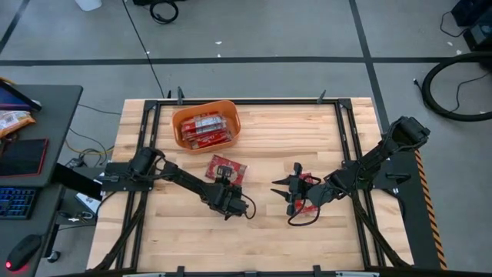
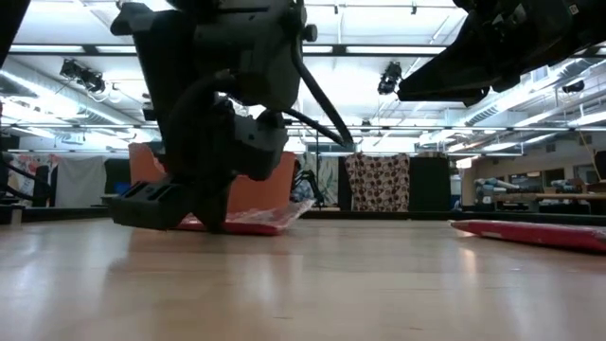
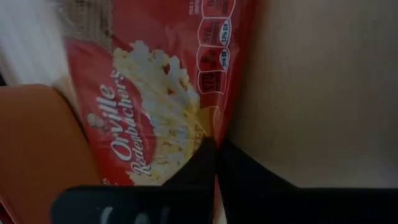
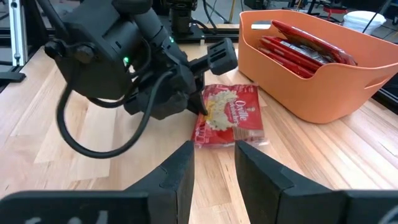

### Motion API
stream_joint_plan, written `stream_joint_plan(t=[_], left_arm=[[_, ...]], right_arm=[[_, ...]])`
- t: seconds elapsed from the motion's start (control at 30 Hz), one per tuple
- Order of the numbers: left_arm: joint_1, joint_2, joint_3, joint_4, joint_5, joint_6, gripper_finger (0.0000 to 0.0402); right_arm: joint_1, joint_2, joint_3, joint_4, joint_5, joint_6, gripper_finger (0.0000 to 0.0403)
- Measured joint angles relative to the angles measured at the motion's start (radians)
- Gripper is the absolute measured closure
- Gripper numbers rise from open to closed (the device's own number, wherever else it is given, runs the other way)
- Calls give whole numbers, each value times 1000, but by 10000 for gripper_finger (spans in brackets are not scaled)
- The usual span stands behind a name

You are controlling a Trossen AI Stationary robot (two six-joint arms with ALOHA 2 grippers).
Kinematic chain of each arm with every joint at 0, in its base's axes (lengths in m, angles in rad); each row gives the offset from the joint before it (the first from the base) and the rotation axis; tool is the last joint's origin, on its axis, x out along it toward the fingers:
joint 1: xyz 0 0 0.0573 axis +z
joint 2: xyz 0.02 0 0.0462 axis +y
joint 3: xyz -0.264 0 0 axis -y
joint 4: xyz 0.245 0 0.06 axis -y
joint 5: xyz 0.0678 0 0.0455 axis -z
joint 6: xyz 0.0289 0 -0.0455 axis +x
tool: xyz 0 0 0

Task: Sort popcorn bags into baskets
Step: Put the red popcorn bag into the orange bin

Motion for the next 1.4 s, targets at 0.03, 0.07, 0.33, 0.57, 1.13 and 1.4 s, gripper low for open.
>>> stream_joint_plan(t=[0.03, 0.07, 0.33, 0.57, 1.13, 1.4], left_arm=[[-1, -1, 3, -7, -2, 0, 392], [-1, -3, 8, -15, 0, 1, 393], [1, -139, 23, -74, 11, -47, 398], [6, -289, 24, -107, -29, -89, 400], [68, -554, 25, -160, -163, -126, 401], [162, -607, 25, -222, -218, -110, 401]], right_arm=[[0, 0, 0, 0, 0, 0, 282], [0, 0, 0, 0, 0, 0, 282], [0, 0, 0, 0, 1, 0, 282], [0, 0, 0, 0, 2, 0, 282], [0, 0, 0, 0, 2, 0, 282], [0, 0, 0, 0, 2, 0, 282]])
